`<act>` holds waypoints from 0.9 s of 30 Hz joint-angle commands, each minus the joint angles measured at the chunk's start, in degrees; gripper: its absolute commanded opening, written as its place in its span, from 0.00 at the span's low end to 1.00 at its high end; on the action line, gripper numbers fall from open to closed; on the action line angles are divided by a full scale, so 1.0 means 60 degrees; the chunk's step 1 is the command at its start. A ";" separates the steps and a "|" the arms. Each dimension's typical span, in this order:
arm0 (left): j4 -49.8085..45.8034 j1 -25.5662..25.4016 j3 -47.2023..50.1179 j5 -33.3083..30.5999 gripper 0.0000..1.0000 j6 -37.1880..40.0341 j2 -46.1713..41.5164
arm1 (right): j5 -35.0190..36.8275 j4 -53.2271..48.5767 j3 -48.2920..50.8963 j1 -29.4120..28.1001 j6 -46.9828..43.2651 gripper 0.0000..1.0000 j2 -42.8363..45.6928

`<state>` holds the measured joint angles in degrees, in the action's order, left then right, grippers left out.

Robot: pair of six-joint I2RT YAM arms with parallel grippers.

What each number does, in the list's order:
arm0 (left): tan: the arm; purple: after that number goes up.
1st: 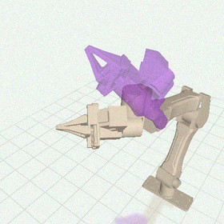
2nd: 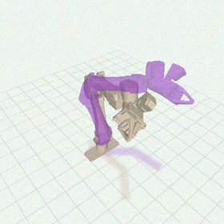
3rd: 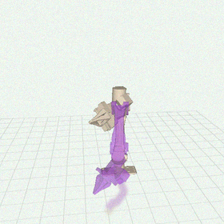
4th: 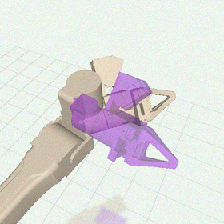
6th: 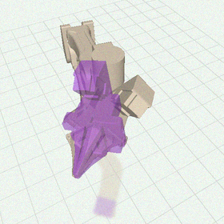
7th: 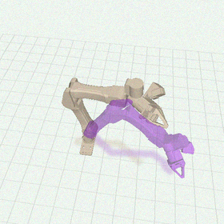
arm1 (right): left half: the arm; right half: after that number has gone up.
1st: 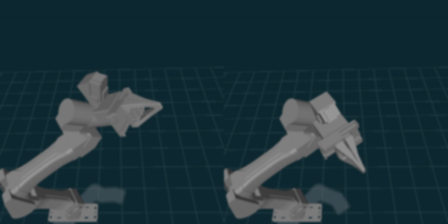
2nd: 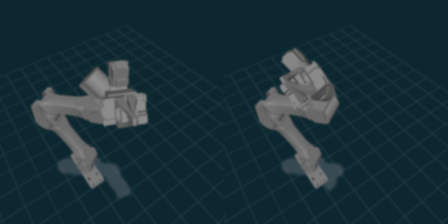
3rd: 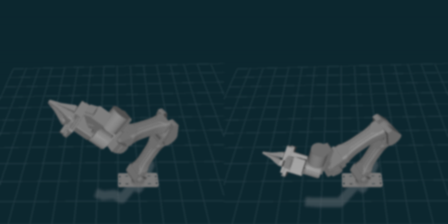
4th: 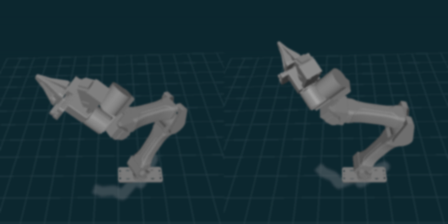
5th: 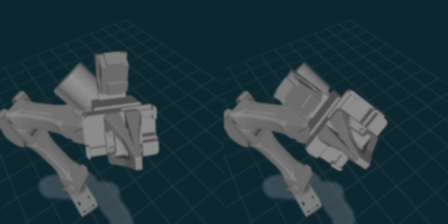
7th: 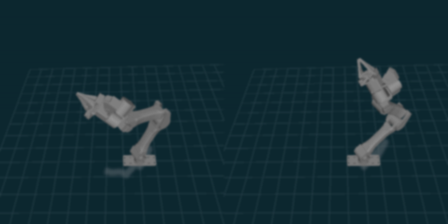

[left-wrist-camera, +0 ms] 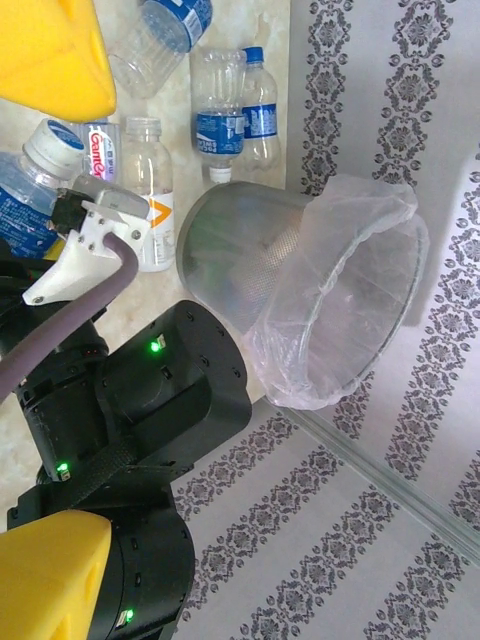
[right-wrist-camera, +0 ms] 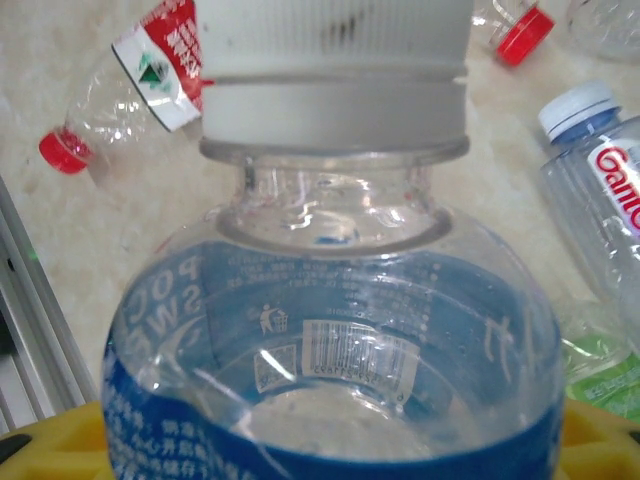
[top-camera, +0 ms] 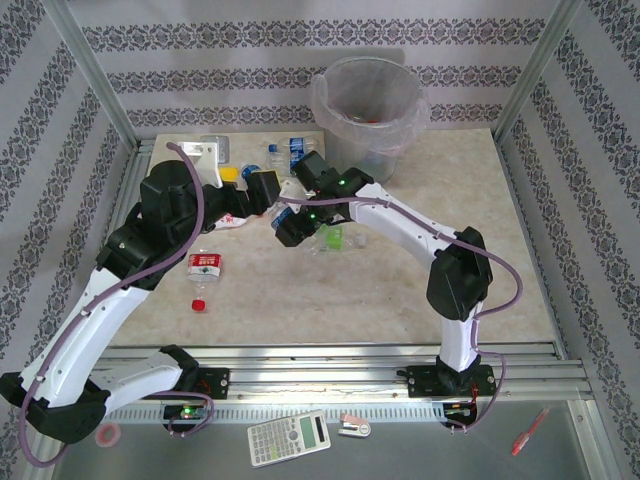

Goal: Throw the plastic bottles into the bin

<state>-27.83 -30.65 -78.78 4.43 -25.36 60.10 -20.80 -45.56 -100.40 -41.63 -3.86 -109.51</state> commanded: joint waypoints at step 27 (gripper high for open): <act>0.0698 0.0056 -0.0930 0.0348 1.00 0.0523 0.0563 | 0.0940 0.2501 -0.2846 0.2237 0.1602 0.47 0.1574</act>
<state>-26.09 -30.65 -83.68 5.96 -23.22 63.40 -17.98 -34.41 -114.24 -29.23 4.64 -102.87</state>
